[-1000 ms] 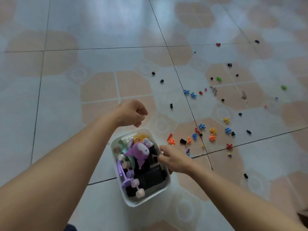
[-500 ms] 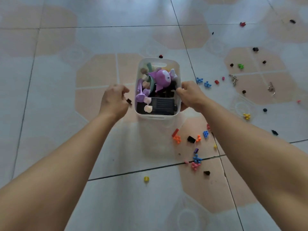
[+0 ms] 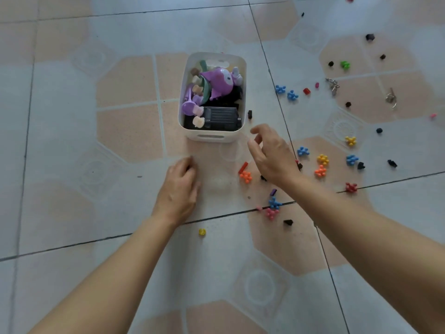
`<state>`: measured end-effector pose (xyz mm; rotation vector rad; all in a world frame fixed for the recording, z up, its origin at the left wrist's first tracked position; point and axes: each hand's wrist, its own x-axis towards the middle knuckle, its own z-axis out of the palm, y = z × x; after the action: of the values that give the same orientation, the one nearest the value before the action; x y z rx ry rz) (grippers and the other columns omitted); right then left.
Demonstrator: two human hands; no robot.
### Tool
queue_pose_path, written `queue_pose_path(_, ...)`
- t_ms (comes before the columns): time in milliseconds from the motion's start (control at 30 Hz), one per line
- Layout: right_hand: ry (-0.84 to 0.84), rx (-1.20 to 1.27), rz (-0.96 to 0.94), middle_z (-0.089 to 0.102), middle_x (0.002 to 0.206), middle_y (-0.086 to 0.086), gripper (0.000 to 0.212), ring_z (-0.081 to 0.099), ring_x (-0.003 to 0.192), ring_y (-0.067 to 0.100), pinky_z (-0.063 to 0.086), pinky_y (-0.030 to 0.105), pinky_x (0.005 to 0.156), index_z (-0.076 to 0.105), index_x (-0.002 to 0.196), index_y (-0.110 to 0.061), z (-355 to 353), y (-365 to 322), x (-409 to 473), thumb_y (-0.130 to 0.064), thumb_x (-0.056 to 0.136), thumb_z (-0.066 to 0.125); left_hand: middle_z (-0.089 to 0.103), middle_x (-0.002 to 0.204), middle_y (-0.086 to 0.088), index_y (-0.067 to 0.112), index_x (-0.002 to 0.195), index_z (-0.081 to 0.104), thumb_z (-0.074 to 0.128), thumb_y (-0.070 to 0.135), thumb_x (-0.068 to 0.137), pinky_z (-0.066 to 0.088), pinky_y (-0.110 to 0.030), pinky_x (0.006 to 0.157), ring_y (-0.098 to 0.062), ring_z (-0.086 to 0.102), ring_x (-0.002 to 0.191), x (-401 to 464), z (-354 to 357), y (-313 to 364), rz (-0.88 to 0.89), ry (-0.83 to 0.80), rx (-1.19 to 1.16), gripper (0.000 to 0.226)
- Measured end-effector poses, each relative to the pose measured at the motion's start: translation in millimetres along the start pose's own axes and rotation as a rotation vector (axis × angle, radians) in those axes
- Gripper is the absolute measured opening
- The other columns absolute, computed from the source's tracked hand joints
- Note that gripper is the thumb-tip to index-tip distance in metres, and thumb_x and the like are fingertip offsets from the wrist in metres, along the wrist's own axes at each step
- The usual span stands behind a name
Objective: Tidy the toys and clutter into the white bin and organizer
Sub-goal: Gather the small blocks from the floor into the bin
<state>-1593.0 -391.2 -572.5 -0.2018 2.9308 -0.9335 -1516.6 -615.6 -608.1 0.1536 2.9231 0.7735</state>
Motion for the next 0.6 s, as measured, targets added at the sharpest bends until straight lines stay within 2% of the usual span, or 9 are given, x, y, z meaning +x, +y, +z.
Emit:
queue_pose_path(100, -0.052, -0.008, -0.033, 0.059, 0.098, 0.003, 0.027, 0.056, 0.079, 0.017, 0.049, 0.037, 0.073, 0.054, 0.12, -0.012, -0.2, 16.3, -29.7, -0.022, 0.095, 0.048, 0.048, 0.138, -0.022, -0.005, 0.123, 0.056, 0.072, 0.017, 0.078, 0.025, -0.028, 0.11, -0.038, 0.043, 0.128, -37.6, 13.3, 16.3, 0.041, -0.078, -0.047, 0.053)
queue_pose_path(200, -0.089, 0.007, -0.057, 0.061, 0.1, 0.004, 0.026, 0.059, 0.08, 0.019, 0.05, 0.04, 0.073, 0.055, 0.119, -0.013, -6.2, 22.5, -51.7, -0.019, 0.095, 0.049, 0.052, 0.135, -0.021, -0.004, 0.125, 0.056, 0.078, 0.012, 0.067, 0.031, -0.032, 0.11, -0.036, 0.047, 0.127, -66.2, 21.7, 28.5, 0.093, -0.141, -0.113, 0.064)
queue_pose_path(233, -0.093, 0.006, -0.086, 0.061, 0.101, 0.004, 0.026, 0.059, 0.081, 0.018, 0.05, 0.039, 0.073, 0.055, 0.119, -0.013, -8.7, 23.4, -58.8, -0.019, 0.094, 0.049, 0.052, 0.135, -0.02, -0.002, 0.127, 0.056, 0.081, 0.009, 0.064, 0.033, -0.032, 0.109, -0.033, 0.045, 0.127, -72.7, 22.3, 29.2, 0.091, -0.147, -0.126, 0.068)
queue_pose_path(333, -0.137, -0.114, -0.299, 0.056, 0.117, 0.004, 0.034, 0.057, 0.099, 0.023, 0.049, 0.039, 0.08, 0.053, 0.123, -0.015, -11.6, 30.7, -85.0, -0.024, 0.091, 0.05, 0.056, 0.128, -0.013, 0.005, 0.128, 0.056, 0.084, 0.004, 0.059, 0.031, -0.02, 0.1, -0.022, 0.041, 0.115, -89.3, 20.1, 26.0, 0.059, -0.11, -0.077, 0.074)
queue_pose_path(400, -0.222, -0.299, -0.448, 0.047, 0.141, 0.004, 0.05, 0.046, 0.126, 0.025, 0.04, 0.043, 0.1, 0.045, 0.137, -0.021, -3.2, 43.8, -104.5, -0.035, 0.089, 0.049, 0.056, 0.118, -0.01, 0.01, 0.128, 0.057, 0.08, 0.0, 0.062, 0.034, -0.018, 0.092, -0.023, 0.045, 0.105, -94.1, 18.4, 25.1, 0.006, -0.085, -0.06, 0.071)
queue_pose_path(467, -0.288, -0.475, -0.501, 0.028, 0.157, 0.001, 0.065, 0.023, 0.145, 0.025, 0.021, 0.046, 0.113, 0.029, 0.148, -0.03, 8.5, 55.8, -116.3, -0.047, 0.088, 0.049, 0.055, 0.109, -0.011, 0.009, 0.122, 0.06, 0.077, -0.004, 0.064, 0.042, -0.025, 0.085, -0.028, 0.053, 0.096, -89.0, 19.7, 28.2, -0.034, -0.067, -0.061, 0.062)
queue_pose_path(533, -0.289, -0.563, -0.487, 0.018, 0.16, 0.0, 0.072, 0.012, 0.148, 0.026, 0.015, 0.052, 0.115, 0.019, 0.151, -0.035, 18.5, 64.7, -116.7, -0.055, 0.088, 0.048, 0.054, 0.103, -0.013, 0.006, 0.112, 0.063, 0.075, -0.003, 0.066, 0.048, -0.03, 0.078, -0.032, 0.057, 0.087, -74.1, 22.0, 39.2, -0.056, -0.073, -0.07, 0.048)
queue_pose_path(600, -0.264, -0.598, -0.463, 0.019, 0.16, 0.0, 0.068, 0.012, 0.148, 0.029, 0.014, 0.055, 0.114, 0.019, 0.151, -0.035, 21.5, 68.7, -109.4, -0.063, 0.09, 0.035, 0.053, 0.102, -0.013, 0.005, 0.105, 0.064, 0.074, 0.002, 0.07, 0.047, -0.03, 0.072, -0.032, 0.058, 0.082, -52.2, 25.4, 55.6, -0.041, -0.093, -0.071, 0.037)
